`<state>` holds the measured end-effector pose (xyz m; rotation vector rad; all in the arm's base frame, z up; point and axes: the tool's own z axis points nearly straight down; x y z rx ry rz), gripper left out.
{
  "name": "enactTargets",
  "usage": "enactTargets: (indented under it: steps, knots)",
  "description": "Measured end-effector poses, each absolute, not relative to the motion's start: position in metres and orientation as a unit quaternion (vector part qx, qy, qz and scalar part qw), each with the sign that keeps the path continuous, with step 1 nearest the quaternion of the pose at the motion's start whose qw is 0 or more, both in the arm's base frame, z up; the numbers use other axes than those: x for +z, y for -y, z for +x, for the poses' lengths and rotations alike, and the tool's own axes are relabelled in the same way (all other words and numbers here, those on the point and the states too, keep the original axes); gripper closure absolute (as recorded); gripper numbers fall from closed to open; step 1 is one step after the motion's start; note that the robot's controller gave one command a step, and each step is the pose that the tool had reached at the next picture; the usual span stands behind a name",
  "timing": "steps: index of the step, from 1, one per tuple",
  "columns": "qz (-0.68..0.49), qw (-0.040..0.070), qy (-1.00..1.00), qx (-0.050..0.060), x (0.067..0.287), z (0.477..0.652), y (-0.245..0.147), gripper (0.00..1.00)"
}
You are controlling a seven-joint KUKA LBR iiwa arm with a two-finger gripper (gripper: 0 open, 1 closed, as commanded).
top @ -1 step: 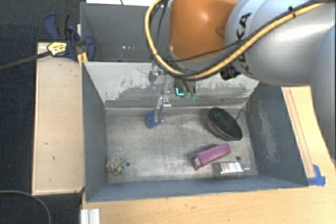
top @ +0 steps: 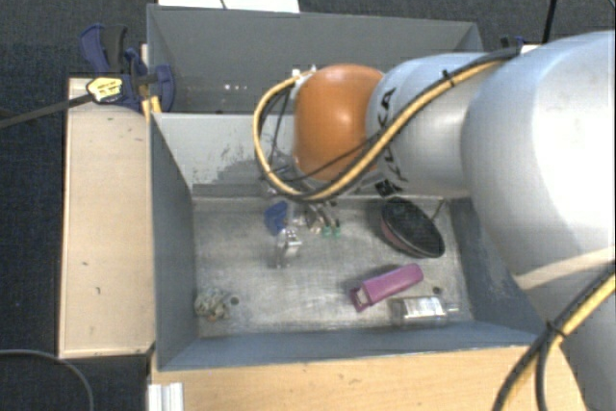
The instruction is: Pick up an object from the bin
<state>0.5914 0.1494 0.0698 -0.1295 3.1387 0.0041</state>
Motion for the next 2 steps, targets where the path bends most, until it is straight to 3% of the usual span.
enactTargets:
  steps: [1,2]
  knots:
    - [-0.038,0.002,-0.999,0.002,0.072,0.593,-0.150,1.00]
    - [-0.070,0.005,-0.998,0.002,0.237,0.564,-0.195,1.00]
